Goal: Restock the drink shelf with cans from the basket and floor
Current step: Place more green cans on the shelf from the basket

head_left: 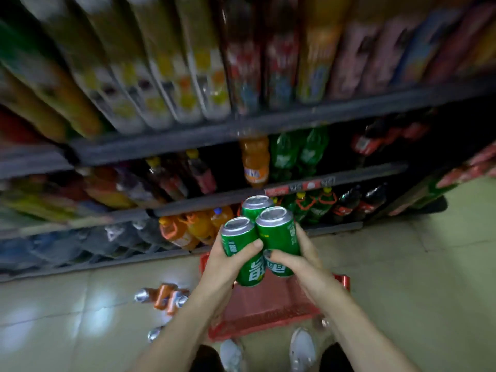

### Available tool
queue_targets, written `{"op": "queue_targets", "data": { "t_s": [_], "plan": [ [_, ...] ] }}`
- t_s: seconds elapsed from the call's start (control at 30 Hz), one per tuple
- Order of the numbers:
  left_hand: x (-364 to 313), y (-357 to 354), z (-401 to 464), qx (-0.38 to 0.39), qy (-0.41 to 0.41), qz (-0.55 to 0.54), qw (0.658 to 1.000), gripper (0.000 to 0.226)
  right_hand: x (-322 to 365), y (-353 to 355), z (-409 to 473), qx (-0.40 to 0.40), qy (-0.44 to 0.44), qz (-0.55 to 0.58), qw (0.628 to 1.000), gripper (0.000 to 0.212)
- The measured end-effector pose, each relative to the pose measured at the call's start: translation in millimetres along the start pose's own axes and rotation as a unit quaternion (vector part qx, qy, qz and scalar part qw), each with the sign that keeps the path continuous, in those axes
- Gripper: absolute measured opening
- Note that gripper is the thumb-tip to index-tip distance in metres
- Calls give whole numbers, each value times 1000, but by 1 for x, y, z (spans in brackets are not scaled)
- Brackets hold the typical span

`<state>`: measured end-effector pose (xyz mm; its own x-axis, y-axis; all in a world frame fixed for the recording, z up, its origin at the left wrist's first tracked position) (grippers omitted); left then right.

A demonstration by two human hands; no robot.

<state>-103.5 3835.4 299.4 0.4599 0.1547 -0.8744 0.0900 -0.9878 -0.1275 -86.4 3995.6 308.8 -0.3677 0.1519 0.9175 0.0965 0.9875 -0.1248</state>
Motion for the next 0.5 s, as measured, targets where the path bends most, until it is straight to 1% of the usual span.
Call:
{"op": "queue_targets", "data": {
  "t_s": [0.1, 0.3, 0.4, 0.5],
  "plan": [
    [-124, -11, -50, 7, -59, -11, 998, 79, 125, -25, -38, 18, 60, 21, 998, 55],
    [-358, -28, -136, 22, -214, 12, 977, 73, 343, -74, -95, 56, 198, 33, 978, 61],
    [-449, -29, -172, 24, -279, 15, 960, 65, 432, -98, -118, 70, 268, 15, 961, 62],
    [-518, -30, -202, 32, -335, 19, 941, 64, 500, -119, -137, 80, 322, 12, 943, 62]
  ]
}}
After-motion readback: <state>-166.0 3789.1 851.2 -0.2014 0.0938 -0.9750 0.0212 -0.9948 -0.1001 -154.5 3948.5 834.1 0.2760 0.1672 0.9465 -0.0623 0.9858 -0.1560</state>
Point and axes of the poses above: each hand's wrist, its own z-axis towards the middle knuckle, its own y-axis out of the back of the hand, x = y × z, the point moved 8 cm from there along z, towards the middle knuckle, and after that the axes turned 7 degrees about -x, right-handed, at the moved point
